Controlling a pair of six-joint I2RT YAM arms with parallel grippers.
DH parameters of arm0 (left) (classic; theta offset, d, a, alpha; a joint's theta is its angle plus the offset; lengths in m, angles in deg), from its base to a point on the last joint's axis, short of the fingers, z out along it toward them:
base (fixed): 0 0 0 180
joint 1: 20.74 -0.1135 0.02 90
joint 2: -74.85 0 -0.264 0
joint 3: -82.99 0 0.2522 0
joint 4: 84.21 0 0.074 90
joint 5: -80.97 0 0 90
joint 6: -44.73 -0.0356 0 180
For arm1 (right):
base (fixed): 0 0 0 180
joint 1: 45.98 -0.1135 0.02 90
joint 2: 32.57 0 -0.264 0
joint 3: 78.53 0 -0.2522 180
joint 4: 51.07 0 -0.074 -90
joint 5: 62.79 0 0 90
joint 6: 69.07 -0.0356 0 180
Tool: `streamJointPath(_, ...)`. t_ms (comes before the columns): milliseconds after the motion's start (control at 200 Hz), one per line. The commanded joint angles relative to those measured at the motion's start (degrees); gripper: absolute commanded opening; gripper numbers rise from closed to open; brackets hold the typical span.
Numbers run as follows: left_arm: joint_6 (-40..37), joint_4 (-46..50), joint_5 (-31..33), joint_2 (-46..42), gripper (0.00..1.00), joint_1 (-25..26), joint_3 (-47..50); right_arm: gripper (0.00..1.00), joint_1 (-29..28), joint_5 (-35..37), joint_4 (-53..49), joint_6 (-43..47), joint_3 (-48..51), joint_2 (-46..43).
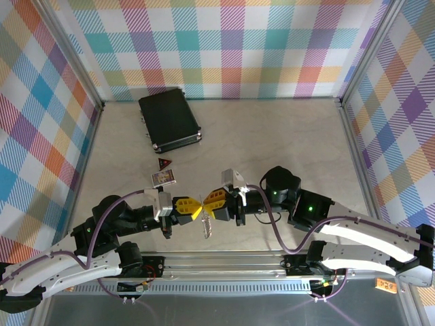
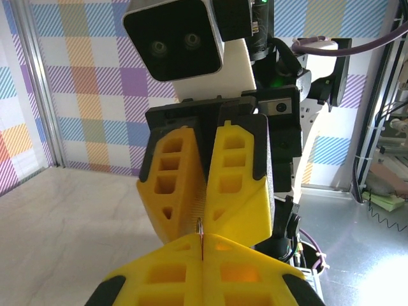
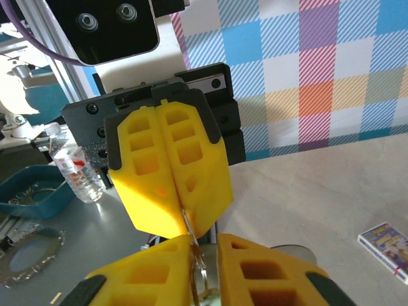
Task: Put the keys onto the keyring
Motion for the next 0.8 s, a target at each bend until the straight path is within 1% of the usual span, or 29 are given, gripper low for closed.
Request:
streamJointPath(0, 0.39, -4.05, -0.94, -0.20, 0.00, 0.40, -1.27, 0.11, -0.12, 1.55, 0.22, 0.55, -1.07, -0.73)
streamJointPath(100, 0.43, -3.54, -0.72, -0.13, 0.00, 0.40, -1.58, 0.00, -0.12, 2.20, -1.11, 1.47, -1.39, -1.07)
streamJointPath(210, 0.26, -0.66, 0.52, -0.10, 0.00, 0.40, -2.43, 0.00, -0.12, 3.35, -4.62, 3.33, -2.57, -1.73)
streamJointPath(370, -0.27, 9.02, 7.04, 0.55, 0.19, 0.37, -6.30, 0.00, -0.38, 6.92, -14.33, 8.49, -6.06, -2.45)
streamJointPath(410, -0.40, 11.08, 8.24, 0.92, 0.22, 0.34, -7.44, 0.00, -0.43, 7.78, -17.33, 9.97, -7.45, -2.17)
streamJointPath(440, -0.57, 14.34, 8.80, 1.31, 0.24, 0.38, -8.28, 0.00, -0.47, 8.39, -19.62, 10.28, -8.53, -1.69)
streamJointPath(480, -0.65, 16.54, 9.27, 1.85, 0.26, 0.35, -9.25, 0.00, -0.57, 9.22, -22.41, 13.04, -10.13, -1.11)
streamJointPath(600, -0.82, 20.60, 8.71, 3.91, 0.31, 0.42, -11.43, 0.00, -0.78, 11.16, -29.71, 16.08, -14.27, 1.61)
streamJointPath(715, -0.84, 20.44, 5.99, 5.91, 0.35, 0.41, -12.29, 0.00, -1.56, 12.47, -34.02, 18.33, -17.13, 3.84)
streamJointPath(795, -1.09, 19.75, 5.30, 7.37, 0.36, 0.41, -12.62, 0.00, -1.96, 12.55, -35.46, 19.76, -18.43, 4.81)
